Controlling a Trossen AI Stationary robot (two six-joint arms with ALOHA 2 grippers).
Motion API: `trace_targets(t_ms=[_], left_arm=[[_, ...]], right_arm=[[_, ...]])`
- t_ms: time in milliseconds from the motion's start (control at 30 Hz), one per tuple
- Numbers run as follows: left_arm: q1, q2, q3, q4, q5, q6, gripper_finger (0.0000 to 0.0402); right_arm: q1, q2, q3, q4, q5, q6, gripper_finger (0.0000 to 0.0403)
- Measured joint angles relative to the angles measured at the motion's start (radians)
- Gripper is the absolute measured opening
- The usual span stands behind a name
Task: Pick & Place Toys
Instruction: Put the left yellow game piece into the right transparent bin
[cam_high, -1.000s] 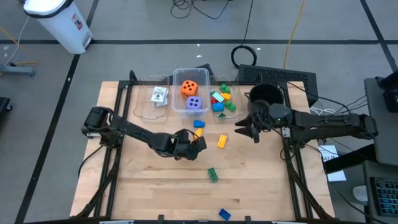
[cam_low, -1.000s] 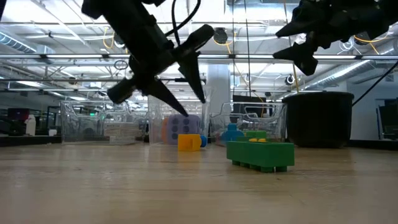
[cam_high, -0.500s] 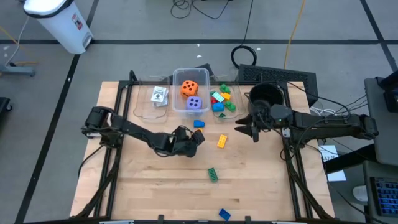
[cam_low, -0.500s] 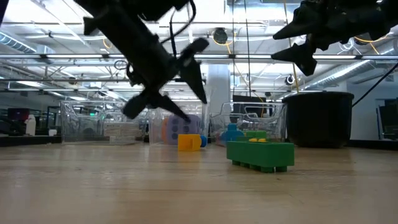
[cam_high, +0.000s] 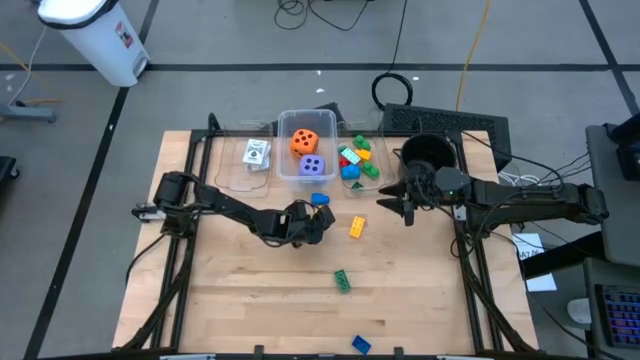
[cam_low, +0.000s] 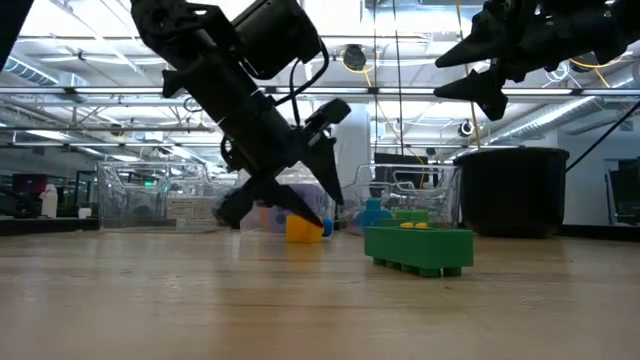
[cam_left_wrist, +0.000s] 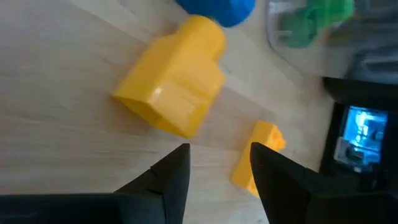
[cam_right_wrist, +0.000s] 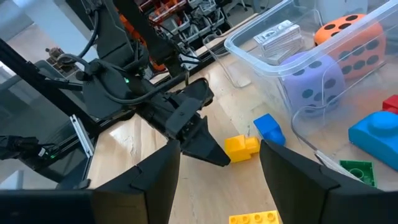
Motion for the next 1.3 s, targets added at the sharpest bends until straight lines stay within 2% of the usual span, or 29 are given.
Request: trace_targets(t_ms=[200,333,600,767,967,1067,1300], left_arm=[[0.002,-0.014,0.001,0.007,0.076,0.090,0.0158],[-0.001,-0.011,0.000,0.000,0.094,0.084,0.0154],[-0.001,-0.013,0.000,-0.060,0.140,0.068,0.0152],[-0.001,-0.020,0.000,-0.082,0.130,0.058,0.0152],[0.006,-0.073,0.000,-0.175,0.023,0.062,0.0152],[0.017,-0.086,0.000,-0.217,0.017,0.063,0.0152],[0.028,-0.084,0.001,-0.189,0.032,0.076,0.0152]], right_arm=[[0.000,0.000,0.000,-0.001,0.016,-0.013,0.0215],[-0.001,0.000,0.000,-0.004,0.051,-0.027,0.0215],[0.000,0.000,0.000,-0.008,0.050,-0.031,0.0215],[-0.001,0.000,0.000,-0.008,0.049,-0.031,0.0215],[0.000,0.000,0.000,-0.008,0.049,-0.031,0.0215],[0.000,0.000,0.000,-0.008,0.049,-0.030,0.0215],[-0.001,0.000,0.000,-0.008,0.049,-0.030,0.0215]])
